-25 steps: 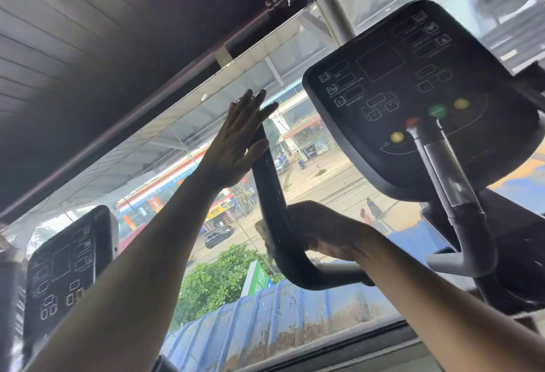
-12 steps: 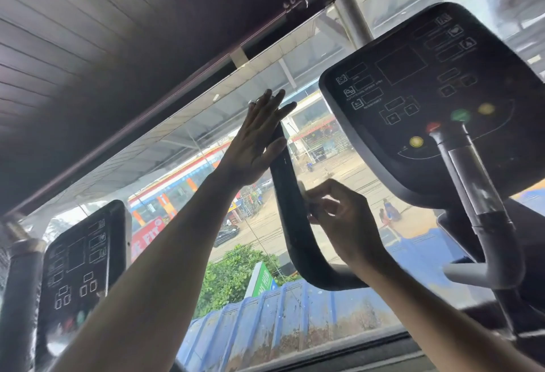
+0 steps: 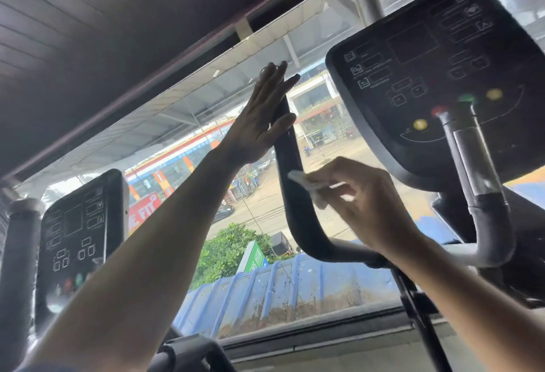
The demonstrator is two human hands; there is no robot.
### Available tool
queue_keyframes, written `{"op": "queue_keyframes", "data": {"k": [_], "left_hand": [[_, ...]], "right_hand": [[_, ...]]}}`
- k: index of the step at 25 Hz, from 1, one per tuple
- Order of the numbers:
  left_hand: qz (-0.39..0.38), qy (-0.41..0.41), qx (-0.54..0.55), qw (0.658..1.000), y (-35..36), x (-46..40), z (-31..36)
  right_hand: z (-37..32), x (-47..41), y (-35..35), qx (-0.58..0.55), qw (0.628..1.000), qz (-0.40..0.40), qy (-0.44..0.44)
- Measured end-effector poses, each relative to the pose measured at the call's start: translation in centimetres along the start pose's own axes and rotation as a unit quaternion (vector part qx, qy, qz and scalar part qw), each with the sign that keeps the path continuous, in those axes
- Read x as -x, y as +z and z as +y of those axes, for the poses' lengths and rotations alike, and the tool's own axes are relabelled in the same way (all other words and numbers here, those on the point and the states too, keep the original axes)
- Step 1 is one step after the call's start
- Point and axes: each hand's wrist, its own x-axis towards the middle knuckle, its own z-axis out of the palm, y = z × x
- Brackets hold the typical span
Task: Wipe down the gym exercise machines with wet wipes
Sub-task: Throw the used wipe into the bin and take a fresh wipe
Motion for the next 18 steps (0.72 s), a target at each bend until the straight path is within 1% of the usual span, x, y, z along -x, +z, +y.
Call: {"op": "queue_keyframes", "data": {"k": [2,5,8,9,10,11,12,13,15,17,18], "left_hand": [[-0.004,-0.01,0.0,1.0,0.0,0.4,0.3],[-0.001,-0.017,-0.004,1.0,0.0,0.9,0.7],[-0.003,-0.02,-0.005,1.0,-0.1,1.0,0.8],[-0.002,-0.022,-0.008,1.0,-0.3,1.0,1.0],[-0.004,-0.022,-0.012,1.0,-0.6,1.1,1.4],[-0.008,-0.015,-0.02,1.0,-0.9,1.2,2.1],[-0.014,-0.003,-0.034,0.999,-0.9,1.7,3.0],[-0.022,0.011,-0.051,0.998,-0.7,2.4,3.9],[-0.037,0.04,-0.07,0.996,0.0,3.9,5.2],[-0.041,0.046,-0.07,0.996,0.1,4.4,5.0],[-0.038,0.042,-0.075,0.996,-0.1,4.2,4.5]], "right_hand": [[-0.3,1.4,1.2,0.042,0.998,-0.01,-0.054],[-0.4,4.9,0.9,0.085,0.995,-0.024,-0.05],[-0.5,7.7,0.0,0.11,0.989,-0.079,-0.052],[-0.2,7.8,-0.7,0.094,0.991,-0.091,-0.029],[0.2,7.7,-1.5,0.063,0.994,-0.089,0.015],[0.5,7.3,-2.3,0.037,0.995,-0.068,0.061],[0.4,6.9,-3.0,0.023,0.995,-0.04,0.088],[0.2,6.4,-3.4,0.026,0.996,-0.018,0.089],[-0.6,5.4,-3.2,0.066,0.997,-0.003,0.032],[-1.2,4.3,-1.6,0.124,0.991,-0.018,-0.038],[-1.3,3.9,-0.8,0.134,0.989,-0.031,-0.054]]}}
